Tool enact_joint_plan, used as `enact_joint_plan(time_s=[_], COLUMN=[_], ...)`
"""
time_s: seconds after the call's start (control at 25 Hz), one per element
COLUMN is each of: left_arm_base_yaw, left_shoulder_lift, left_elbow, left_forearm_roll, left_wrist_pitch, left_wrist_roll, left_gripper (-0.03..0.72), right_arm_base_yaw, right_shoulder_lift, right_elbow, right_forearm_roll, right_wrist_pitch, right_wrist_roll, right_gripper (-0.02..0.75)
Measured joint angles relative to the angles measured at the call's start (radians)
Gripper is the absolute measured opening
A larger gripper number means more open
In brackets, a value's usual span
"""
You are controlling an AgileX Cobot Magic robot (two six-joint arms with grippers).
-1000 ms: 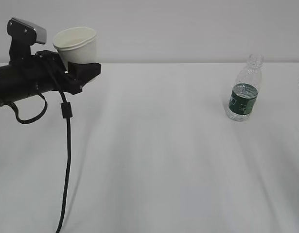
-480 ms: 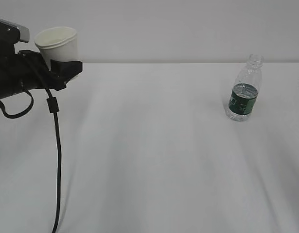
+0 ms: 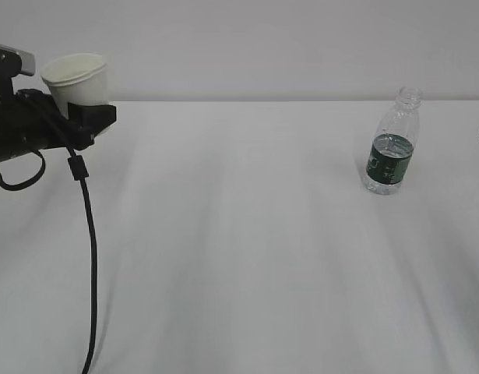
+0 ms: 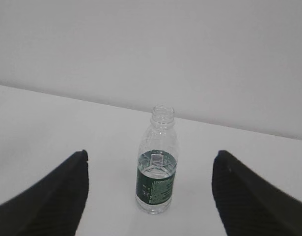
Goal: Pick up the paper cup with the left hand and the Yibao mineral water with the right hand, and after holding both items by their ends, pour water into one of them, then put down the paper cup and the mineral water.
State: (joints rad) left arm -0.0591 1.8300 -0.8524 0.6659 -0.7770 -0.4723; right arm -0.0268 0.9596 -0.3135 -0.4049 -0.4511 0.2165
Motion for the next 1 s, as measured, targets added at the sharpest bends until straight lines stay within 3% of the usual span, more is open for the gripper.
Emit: enact_joint_plan(time_s=[0.44,1.0], left_arm_base_yaw=[0.002,0.002], left_shoulder_lift=[0.118,0.231], left_elbow=[0.0,-0.002], left_forearm_roll=[-0.063,-0.166], left_wrist_pitch=[-0.056,-0.172], left_wrist_roll=[0.009,0.134], left_gripper=[0.454,0.454], right_arm_base_yaw=[0.0,0.0], right_shoulder_lift=[0.0,0.0], right_elbow=[0.0,0.0], right_forearm_roll=[-0.019,-0.022], right_wrist_pitch=[0.005,0.046], right_wrist_roll=[0.0,0.0], right_gripper=[0.592,0.592])
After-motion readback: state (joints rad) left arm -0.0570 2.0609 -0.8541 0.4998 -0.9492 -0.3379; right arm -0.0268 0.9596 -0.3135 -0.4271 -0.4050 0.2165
